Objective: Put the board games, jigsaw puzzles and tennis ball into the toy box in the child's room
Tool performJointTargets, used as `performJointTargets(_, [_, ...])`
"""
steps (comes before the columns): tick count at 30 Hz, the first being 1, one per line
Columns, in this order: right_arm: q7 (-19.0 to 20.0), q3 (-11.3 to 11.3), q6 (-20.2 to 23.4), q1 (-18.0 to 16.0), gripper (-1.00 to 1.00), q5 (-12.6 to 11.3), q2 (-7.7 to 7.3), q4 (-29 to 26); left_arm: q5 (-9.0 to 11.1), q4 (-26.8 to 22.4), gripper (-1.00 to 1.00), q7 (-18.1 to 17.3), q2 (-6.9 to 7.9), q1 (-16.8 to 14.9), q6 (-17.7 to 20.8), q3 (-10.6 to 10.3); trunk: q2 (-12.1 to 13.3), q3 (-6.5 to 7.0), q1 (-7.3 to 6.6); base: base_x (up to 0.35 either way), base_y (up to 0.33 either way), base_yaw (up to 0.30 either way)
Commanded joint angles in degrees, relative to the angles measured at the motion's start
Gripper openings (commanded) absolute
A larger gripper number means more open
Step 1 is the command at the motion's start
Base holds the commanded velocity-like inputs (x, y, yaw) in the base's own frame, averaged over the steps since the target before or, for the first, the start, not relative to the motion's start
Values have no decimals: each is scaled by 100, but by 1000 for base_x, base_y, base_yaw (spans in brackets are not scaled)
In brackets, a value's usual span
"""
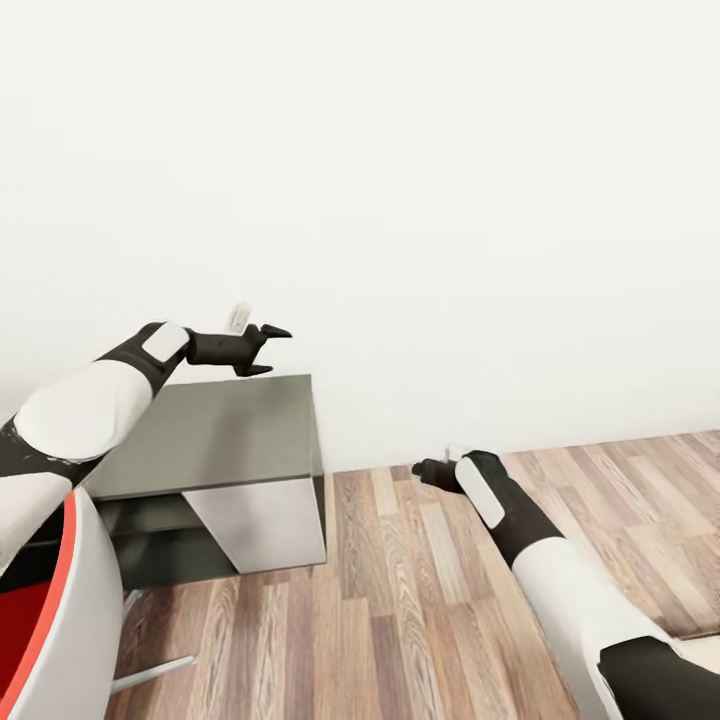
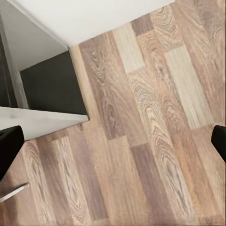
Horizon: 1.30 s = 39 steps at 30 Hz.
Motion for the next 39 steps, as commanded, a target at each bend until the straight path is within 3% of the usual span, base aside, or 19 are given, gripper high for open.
performJointTargets(1, [-55, 15, -54, 67, 100, -48, -8, -3, -76, -5, 100, -25, 1, 20, 19, 21, -12, -1, 4, 0, 0, -94])
performJointTargets(6, [-53, 18, -358, 491, 100, -6, -34, 1, -410, -8, 100, -18, 20, 154, -20, 20, -12, 44, 4, 0, 0, -79])
performJointTargets(17, [-47, 21, -876, 1086, 100, 7, -48, 8, -572, -17, 100, -9, 36, 532, -398, 5, -12, 136, 4, 0, 0, -16])
performJointTargets(24, [-52, 24, -1079, 1408, 100, 8, -49, 9, -994, -18, 100, -8, 45, 1000, -970, -290, -12, 188, 4, 0, 0, 0])
performJointTargets(30, [-47, 29, -1344, 1502, 100, 12, -46, 149, -1073, -38, 100, -8, 61, 1233, -1152, -339, -12, 241, 4, 0, 0, 0])
performJointTargets(35, [-36, 44, -1734, 1523, 100, 16, -13, 555, -1087, -91, 100, -8, 158, 1379, -1196, -427, -12, 287, 4, 0, 0, 0])
performJointTargets(39, [-25, 219, -2079, 1526, 100, 16, 1, 826, -1087, -142, 100, -15, 201, 1430, -1203, -461, -12, 324, 4, 0, 0, 0])
